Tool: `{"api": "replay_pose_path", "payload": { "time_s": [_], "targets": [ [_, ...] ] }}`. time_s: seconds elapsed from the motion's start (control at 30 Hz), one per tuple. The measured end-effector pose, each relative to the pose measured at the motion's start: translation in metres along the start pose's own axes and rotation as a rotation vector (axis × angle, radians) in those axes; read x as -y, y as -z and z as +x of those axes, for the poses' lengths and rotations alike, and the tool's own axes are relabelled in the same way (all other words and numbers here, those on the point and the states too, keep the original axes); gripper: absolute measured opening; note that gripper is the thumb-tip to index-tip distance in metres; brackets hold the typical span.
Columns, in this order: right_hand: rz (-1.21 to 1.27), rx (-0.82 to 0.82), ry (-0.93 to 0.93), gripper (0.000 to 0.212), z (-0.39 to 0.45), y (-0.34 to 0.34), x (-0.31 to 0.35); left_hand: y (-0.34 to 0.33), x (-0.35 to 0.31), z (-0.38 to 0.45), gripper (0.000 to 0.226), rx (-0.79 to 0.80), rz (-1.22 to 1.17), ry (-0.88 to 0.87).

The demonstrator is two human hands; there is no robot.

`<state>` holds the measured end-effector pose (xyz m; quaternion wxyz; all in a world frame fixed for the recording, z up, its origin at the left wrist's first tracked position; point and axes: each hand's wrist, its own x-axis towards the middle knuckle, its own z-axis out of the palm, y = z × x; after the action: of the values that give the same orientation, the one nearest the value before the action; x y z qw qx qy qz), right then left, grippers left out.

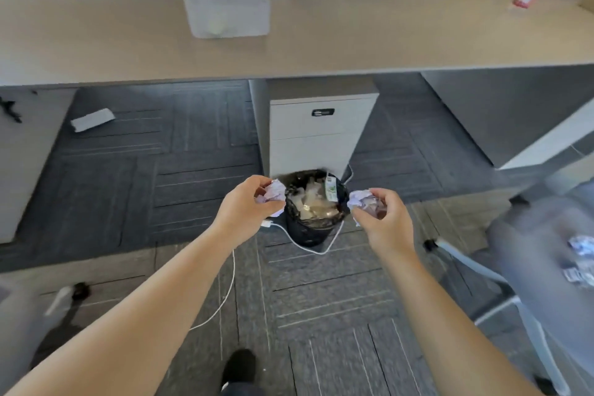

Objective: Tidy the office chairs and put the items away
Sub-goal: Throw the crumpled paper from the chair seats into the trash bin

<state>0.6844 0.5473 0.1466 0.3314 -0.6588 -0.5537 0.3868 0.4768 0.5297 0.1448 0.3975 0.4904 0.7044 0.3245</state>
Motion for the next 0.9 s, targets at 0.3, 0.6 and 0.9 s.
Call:
{"api": "replay_pose_path", "payload": {
  "time_s": [0.3, 0.6, 0.9],
  "targets": [
    [0.004, -0.094, -0.186, 0.041, 0.092, -0.01, -0.06, -0.069, 0.024, 0.126, 0.012, 0.256, 0.098, 0.066],
    [0.078, -0.115, -0.412, 0.037, 0.205, -0.094, -0.132, -0.139, 0.096, 0.285, 0.042, 0.431, 0.183, 0.199],
    [0.08, -0.174, -0.562, 0.045, 0.261, -0.142, -0.25, -0.245, 0.165, 0.362, 0.031, 0.508, 0.239, 0.199]
  ]
}}
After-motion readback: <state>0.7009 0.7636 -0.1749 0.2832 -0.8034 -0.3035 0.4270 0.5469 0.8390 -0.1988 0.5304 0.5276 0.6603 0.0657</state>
